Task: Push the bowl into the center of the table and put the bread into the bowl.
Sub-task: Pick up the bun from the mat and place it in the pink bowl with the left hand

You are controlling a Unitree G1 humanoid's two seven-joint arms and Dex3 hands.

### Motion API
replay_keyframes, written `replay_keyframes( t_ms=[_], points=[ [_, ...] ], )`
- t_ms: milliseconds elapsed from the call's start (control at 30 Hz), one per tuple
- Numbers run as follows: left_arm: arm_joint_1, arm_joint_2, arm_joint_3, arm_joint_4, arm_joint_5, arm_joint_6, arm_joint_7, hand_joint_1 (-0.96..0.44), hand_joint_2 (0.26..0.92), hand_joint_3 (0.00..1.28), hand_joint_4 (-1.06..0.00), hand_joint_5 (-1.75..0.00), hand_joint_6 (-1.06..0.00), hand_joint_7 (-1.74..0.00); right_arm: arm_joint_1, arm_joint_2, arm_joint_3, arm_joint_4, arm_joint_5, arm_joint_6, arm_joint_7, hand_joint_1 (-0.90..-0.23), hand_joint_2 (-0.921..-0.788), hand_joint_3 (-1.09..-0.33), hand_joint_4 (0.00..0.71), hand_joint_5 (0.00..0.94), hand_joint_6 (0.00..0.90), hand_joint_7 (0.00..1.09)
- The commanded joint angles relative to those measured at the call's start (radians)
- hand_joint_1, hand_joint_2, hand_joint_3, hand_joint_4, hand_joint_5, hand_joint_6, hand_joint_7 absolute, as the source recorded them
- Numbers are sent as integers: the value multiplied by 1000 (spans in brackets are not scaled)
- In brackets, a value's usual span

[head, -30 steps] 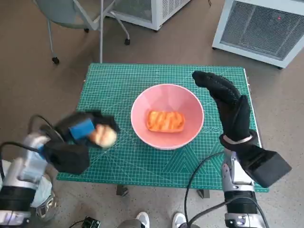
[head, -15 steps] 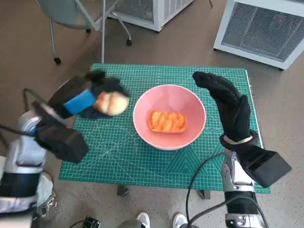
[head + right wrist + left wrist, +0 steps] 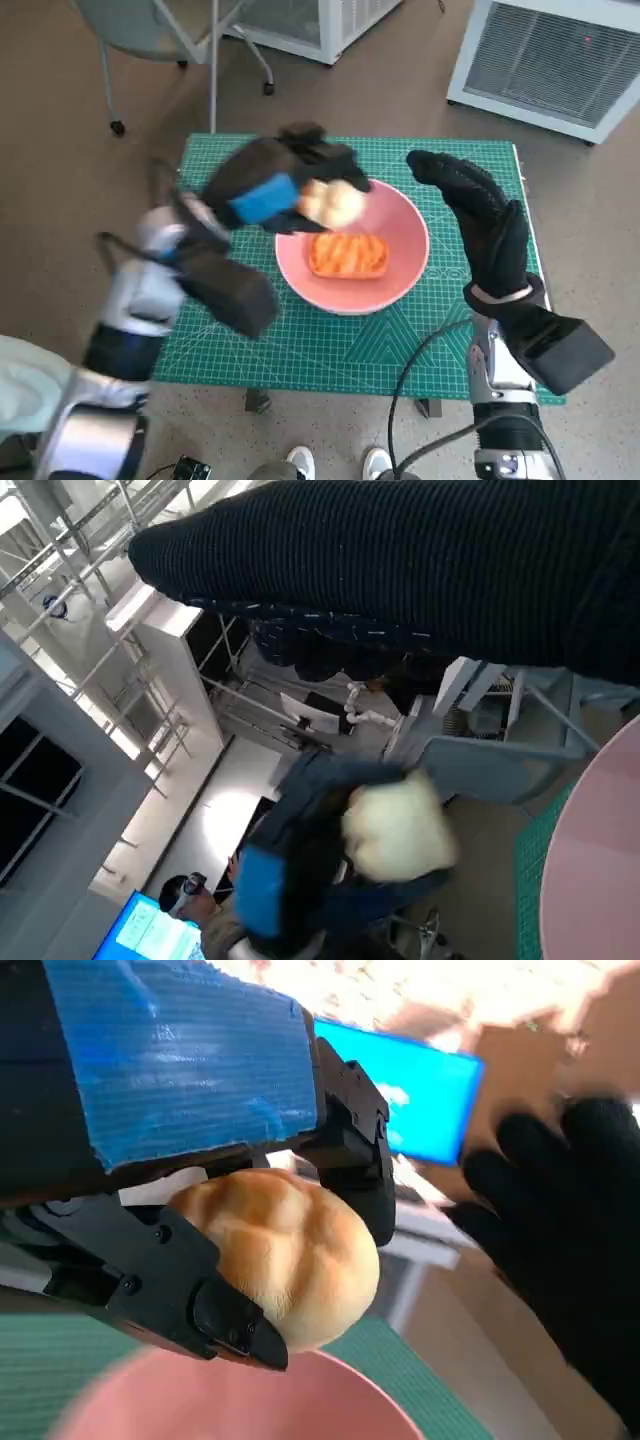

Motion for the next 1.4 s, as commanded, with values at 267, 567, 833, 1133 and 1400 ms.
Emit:
replay_keyframes(
  t_ms=[267,567,833,1133,1400],
  points=[
    [-56,-67,-98,192,56,-49,5,1,920,45,-734,-1109,-631,-1166,48,-8,-7,-32,-21,-1,-18,-715,-921,-756,122,2,-1,398],
    [-52,-70,-134,236,92,10,-22,-169,921,185,-507,-895,-533,-1345,53,-14,-8,-40,-41,-2,-42,-714,-921,-761,126,4,-1,385],
    [-44,-48,-151,192,124,64,-62,-177,813,23,-313,-54,-410,-161,55,-12,-6,-40,-50,-5,-53,-713,-921,-763,126,3,-1,380],
    [-38,-37,-141,165,116,73,-72,-279,803,3,-126,-1,-340,-18,50,-12,-4,-34,-54,-10,-58,-714,-921,-763,126,3,-1,380],
    [-24,-17,-112,130,59,70,-116,-303,794,0,-83,0,-295,-1,39,-10,0,-22,-43,-8,-50,-715,-921,-760,128,3,-1,382]
  ],
)
